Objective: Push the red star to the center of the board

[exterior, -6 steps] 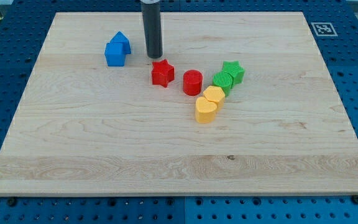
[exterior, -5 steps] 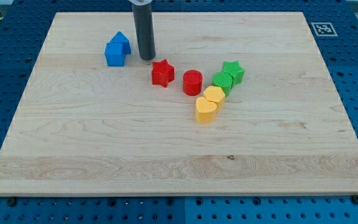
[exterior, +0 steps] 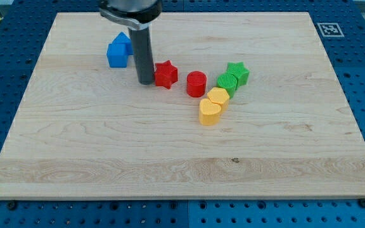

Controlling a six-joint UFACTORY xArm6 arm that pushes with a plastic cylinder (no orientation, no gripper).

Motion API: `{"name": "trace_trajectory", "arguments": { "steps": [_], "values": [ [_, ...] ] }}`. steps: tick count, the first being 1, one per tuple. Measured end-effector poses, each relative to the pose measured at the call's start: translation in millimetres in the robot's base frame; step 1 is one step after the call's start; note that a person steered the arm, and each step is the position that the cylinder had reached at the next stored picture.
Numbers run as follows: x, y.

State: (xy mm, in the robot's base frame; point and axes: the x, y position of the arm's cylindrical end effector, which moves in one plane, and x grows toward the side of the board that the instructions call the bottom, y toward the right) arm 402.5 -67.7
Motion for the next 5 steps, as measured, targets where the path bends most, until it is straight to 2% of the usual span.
{"name": "trace_trajectory", "arguments": {
  "steps": [4, 5],
  "values": [
    [0, 21],
    [16, 11]
  ]
}}
